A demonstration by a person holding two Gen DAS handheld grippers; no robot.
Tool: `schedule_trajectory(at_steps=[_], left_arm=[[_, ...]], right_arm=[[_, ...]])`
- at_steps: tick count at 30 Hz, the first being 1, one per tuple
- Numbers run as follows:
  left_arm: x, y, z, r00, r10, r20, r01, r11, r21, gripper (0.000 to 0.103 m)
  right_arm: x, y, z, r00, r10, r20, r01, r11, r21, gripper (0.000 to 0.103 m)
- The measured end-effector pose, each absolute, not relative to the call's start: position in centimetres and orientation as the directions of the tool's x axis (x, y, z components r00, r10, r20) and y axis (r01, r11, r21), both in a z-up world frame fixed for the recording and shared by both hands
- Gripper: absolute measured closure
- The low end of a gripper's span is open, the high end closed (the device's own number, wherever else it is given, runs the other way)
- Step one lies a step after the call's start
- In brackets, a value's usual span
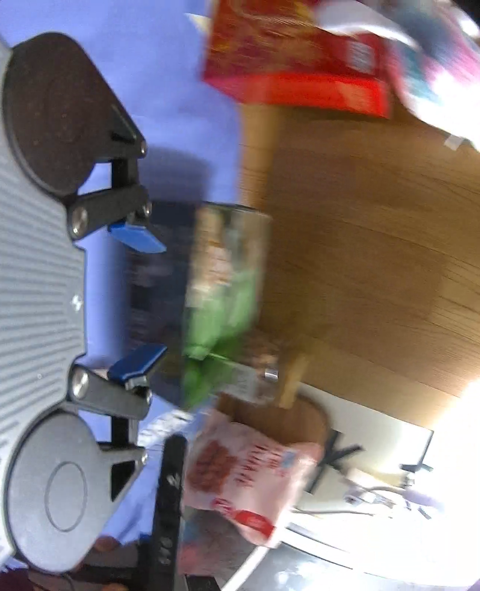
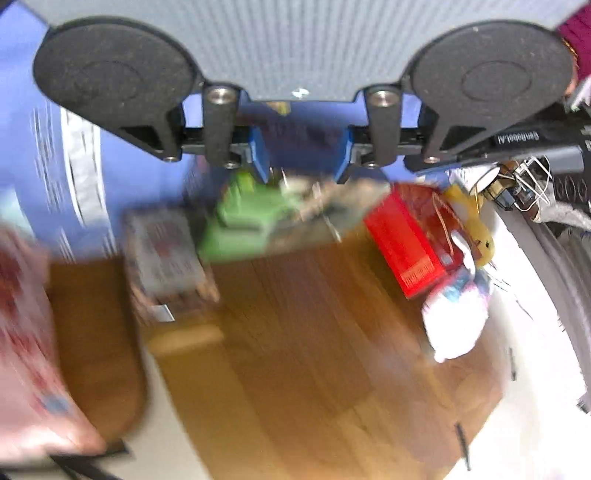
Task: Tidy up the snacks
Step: 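Grasp the white jelly cup by its yellow lid with the left gripper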
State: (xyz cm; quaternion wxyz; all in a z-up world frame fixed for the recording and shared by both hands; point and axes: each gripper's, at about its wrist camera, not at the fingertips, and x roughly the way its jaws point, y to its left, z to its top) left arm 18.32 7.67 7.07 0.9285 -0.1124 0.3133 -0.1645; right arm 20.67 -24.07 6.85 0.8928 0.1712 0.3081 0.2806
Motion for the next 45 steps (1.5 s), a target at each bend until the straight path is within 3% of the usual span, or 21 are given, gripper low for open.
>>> schedule_trajectory(at_steps=[6, 11, 15, 21, 25, 29, 41, 45], left_arm=[[14.7, 10.1, 2.4, 0.691, -0.366, -0.624, 0.107, 0.905, -0.412, 0.046], [12.1, 11.7, 1.2, 0.698, -0.346, -0.627, 0.056, 0.899, -0.434, 0.046], [10.3, 13.0, 1.3, 0.714, -0.332, -0.616, 0.032, 0.895, -0.446, 0.046], [8.3, 15.5, 1.3, 0.739, -0.321, -0.592, -0.018, 0.869, -0.494, 0.046], [6.6, 17.0, 1.8, 0.759, -0.295, -0.581, -0.041, 0.868, -0.495, 0.046], [5.2, 18.2, 1.8, 0.759, -0.303, -0.576, -0.047, 0.857, -0.513, 0.045], [2.3, 18.1, 1.3, 0.736, -0.438, -0.517, 0.022, 0.778, -0.628, 0.043], [2.0, 17.1, 2.3, 0.740, -0.454, -0.496, 0.067, 0.784, -0.618, 0.030]], right_arm=[[19.3, -23.9, 3.0, 0.570, 0.600, -0.561, -0.249, 0.777, 0.578, 0.061], [21.3, -21.9, 1.5, 0.546, 0.578, -0.607, -0.187, 0.790, 0.584, 0.060], [22.5, -20.0, 1.2, 0.530, 0.563, -0.634, -0.204, 0.810, 0.549, 0.066], [19.0, -11.7, 2.6, 0.385, 0.623, -0.681, -0.494, 0.762, 0.419, 0.067], [12.0, -5.1, 3.8, 0.349, 0.599, -0.721, -0.786, 0.606, 0.123, 0.067], [6.1, -2.9, 3.6, 0.365, 0.581, -0.728, -0.890, 0.448, -0.088, 0.067], [1.3, -7.2, 3.0, 0.410, 0.616, -0.673, -0.846, 0.533, -0.027, 0.061], [1.9, -7.8, 2.4, 0.415, 0.649, -0.637, -0.807, 0.586, 0.072, 0.061]])
